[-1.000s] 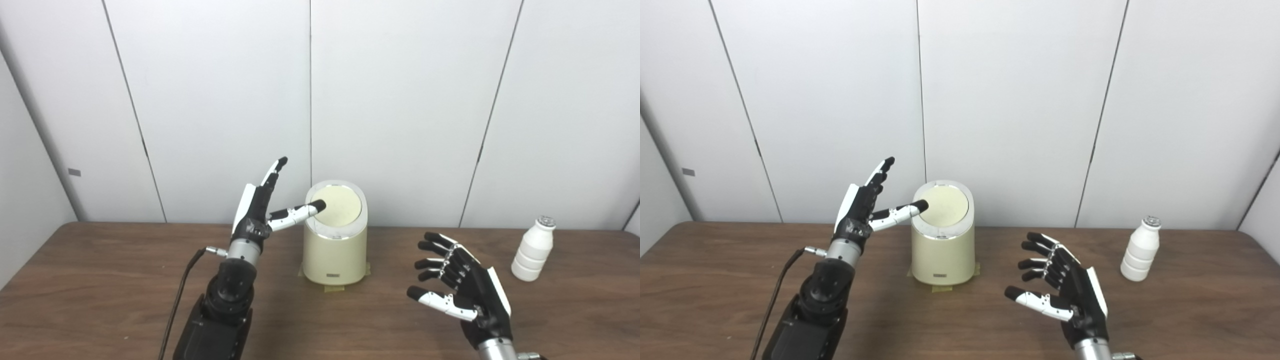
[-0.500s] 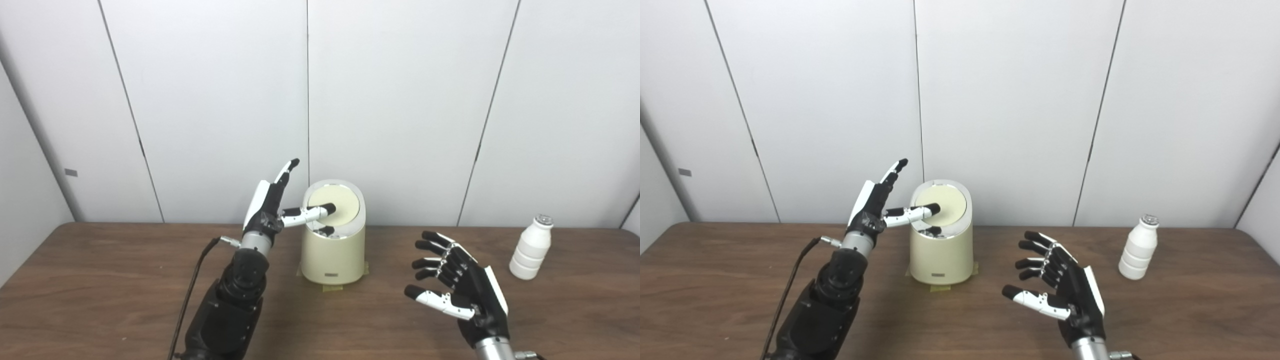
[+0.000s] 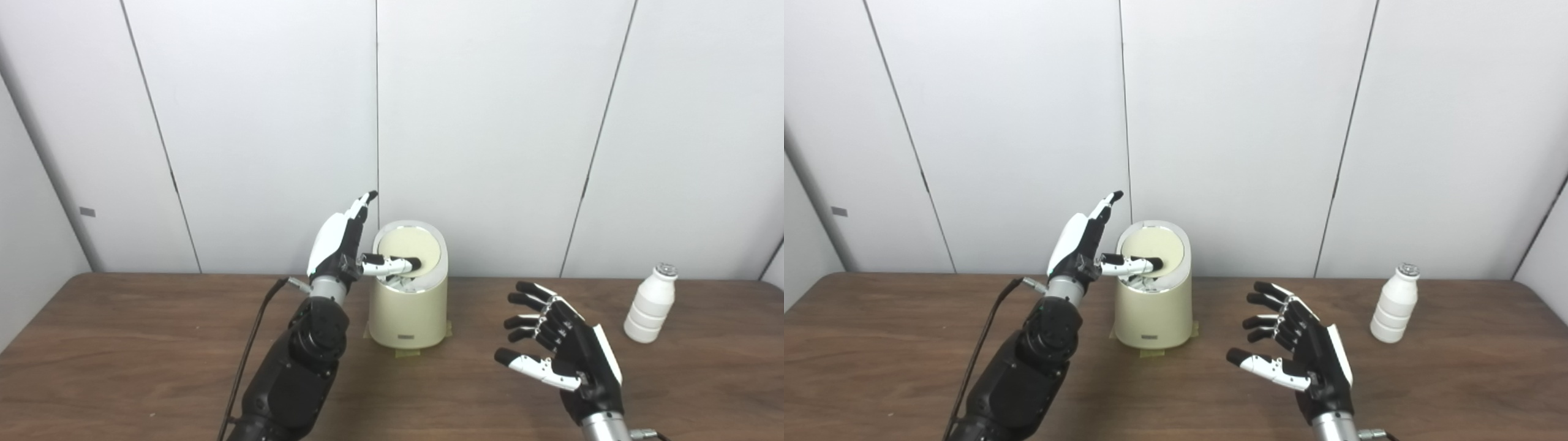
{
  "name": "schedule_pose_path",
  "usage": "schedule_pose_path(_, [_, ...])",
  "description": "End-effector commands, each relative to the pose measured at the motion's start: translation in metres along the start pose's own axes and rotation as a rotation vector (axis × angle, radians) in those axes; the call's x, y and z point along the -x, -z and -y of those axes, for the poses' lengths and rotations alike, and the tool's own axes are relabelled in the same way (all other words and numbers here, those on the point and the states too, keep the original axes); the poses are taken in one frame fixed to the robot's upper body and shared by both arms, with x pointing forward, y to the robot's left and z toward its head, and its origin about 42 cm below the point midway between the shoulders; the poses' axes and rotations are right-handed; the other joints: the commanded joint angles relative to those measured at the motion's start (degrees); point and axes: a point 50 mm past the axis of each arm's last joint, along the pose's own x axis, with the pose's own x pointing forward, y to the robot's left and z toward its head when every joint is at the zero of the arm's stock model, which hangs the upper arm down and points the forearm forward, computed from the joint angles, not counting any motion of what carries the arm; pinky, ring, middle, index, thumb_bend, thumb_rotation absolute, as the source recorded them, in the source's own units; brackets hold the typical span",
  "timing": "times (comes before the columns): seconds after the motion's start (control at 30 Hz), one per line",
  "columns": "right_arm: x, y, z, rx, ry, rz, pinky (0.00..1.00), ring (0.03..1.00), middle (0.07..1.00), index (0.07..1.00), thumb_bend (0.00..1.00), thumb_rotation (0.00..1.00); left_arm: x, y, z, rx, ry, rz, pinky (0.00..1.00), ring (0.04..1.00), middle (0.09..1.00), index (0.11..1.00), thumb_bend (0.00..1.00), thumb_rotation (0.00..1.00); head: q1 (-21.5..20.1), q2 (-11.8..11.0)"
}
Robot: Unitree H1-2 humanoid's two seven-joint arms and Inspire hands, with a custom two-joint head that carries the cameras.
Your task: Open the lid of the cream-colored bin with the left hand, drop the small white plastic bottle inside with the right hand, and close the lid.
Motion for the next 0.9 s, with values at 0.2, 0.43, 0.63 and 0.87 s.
schedule_pose_path(0.2, [-0.011,-0.019,-0.004,-0.014,-0.007,0.085,0.49,0.573,0.723,0.737,0.73,0.14,-0.013,-0.025,-0.009,-0.264,-0.052,0.064,0.88,1.0,1.0,1.0,0.72,0.0,-0.1,0.1])
schedule_pose_path(0.43, [-0.013,-0.019,-0.003,-0.015,-0.006,0.091,0.48,0.568,0.722,0.737,0.73,0.12,-0.009,-0.021,-0.014,-0.498,-0.025,0.061,0.86,1.0,1.0,1.0,0.73,0.0,0.2,0.2])
schedule_pose_path(0.63, [-0.012,-0.019,-0.001,-0.005,0.006,0.089,0.48,0.565,0.725,0.736,0.73,0.14,0.0,-0.009,-0.011,-0.561,0.033,0.024,0.86,1.0,1.0,1.0,0.7,0.0,0.4,0.4])
schedule_pose_path(0.87, [-0.011,-0.019,0.001,-0.006,0.001,0.084,0.49,0.575,0.733,0.74,0.73,0.14,0.008,0.005,-0.011,-0.612,0.067,-0.021,0.88,0.975,1.0,1.0,0.7,0.0,0.7,0.5])
